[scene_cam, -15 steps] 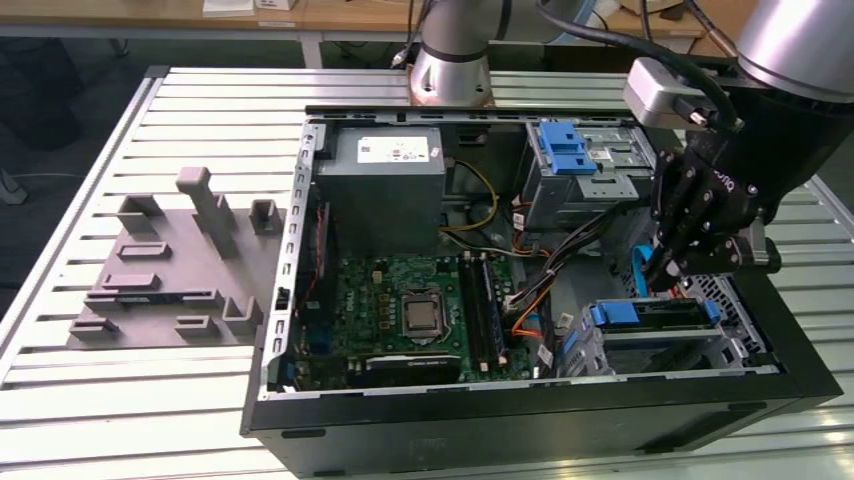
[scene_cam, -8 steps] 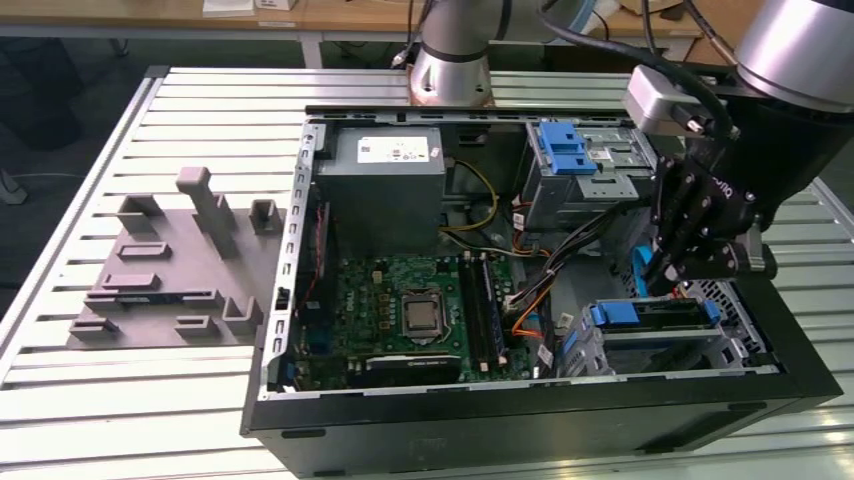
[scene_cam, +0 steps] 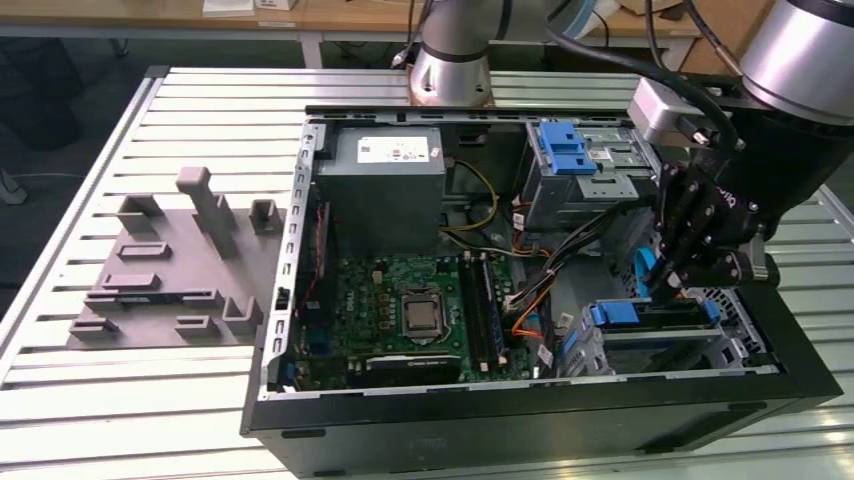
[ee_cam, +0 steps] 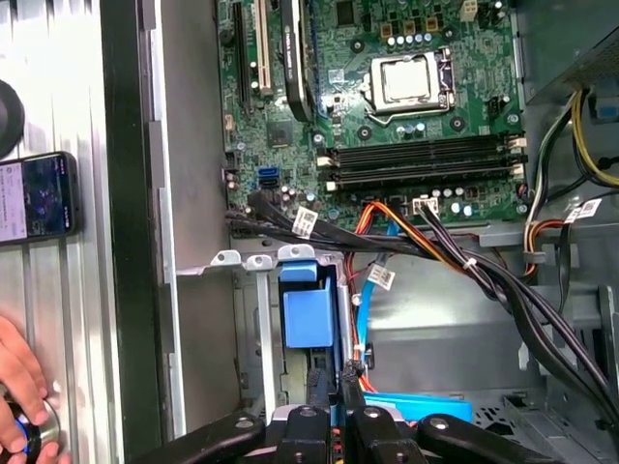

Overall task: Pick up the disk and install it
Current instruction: 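Insert the second disk wire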

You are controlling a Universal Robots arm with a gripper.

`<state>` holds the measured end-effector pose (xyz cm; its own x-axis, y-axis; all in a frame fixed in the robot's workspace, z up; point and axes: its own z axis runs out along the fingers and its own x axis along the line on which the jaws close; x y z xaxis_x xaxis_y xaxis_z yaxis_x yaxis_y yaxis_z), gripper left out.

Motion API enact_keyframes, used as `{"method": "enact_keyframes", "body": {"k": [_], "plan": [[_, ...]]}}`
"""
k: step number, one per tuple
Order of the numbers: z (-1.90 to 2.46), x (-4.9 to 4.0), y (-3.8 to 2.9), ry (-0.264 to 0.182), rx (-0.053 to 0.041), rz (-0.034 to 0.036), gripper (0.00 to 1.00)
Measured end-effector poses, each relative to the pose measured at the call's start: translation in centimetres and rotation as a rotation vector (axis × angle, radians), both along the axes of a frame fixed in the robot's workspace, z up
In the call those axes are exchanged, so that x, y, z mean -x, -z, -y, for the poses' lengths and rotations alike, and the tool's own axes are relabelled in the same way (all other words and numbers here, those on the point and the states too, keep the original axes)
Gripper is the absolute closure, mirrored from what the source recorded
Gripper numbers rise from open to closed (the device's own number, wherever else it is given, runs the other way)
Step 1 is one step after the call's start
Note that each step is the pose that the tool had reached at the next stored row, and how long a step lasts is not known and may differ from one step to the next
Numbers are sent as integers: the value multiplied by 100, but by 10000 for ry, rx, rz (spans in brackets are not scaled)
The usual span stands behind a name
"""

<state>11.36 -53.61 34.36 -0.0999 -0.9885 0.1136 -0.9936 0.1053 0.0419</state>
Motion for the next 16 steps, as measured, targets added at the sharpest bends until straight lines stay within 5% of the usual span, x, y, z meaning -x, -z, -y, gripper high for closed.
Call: {"method": "enact_keyframes", "body": {"k": [16], "plan": [[20,-33,80,11,-79,-31,84]]}}
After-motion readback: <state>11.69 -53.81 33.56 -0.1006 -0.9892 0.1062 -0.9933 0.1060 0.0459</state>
